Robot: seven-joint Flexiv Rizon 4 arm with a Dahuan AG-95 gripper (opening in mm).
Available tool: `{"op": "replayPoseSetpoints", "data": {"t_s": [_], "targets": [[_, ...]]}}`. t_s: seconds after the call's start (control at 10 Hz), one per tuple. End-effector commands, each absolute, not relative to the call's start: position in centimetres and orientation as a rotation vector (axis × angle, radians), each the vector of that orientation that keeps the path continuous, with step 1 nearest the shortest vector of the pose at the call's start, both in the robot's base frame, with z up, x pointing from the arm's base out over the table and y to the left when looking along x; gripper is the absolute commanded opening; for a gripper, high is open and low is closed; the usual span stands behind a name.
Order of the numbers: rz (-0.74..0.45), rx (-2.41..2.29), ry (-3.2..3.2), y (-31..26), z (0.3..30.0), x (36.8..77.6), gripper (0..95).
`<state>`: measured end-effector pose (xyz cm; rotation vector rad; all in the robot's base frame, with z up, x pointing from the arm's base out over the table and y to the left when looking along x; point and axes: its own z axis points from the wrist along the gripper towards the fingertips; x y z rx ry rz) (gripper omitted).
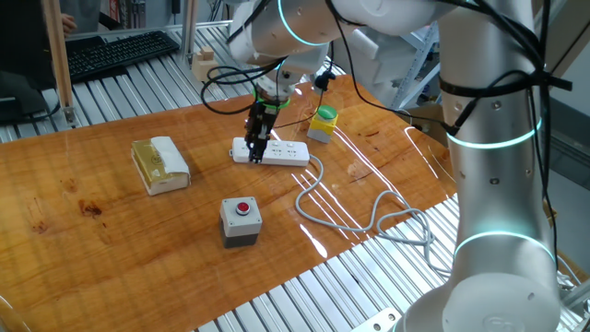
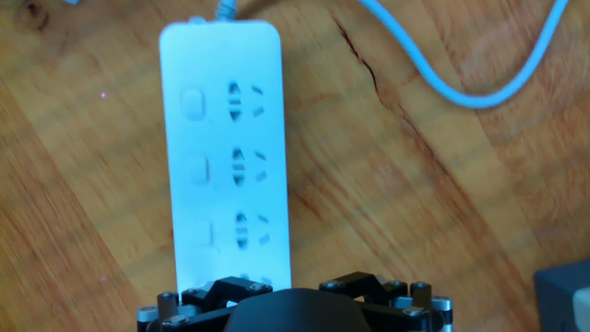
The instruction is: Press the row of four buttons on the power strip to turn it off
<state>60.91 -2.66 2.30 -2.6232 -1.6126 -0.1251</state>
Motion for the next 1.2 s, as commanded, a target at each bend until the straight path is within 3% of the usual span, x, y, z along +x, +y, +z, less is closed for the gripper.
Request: {"op": "replayPoseSetpoints", "data": {"t_s": [0.1,1.2], "targets": [[-0.125,-2.621,-1.612,-2.76,2.44,60.88,95.0],[-0.135,-2.639,-1.597,-2.88,1.82,61.82,95.0]]}}
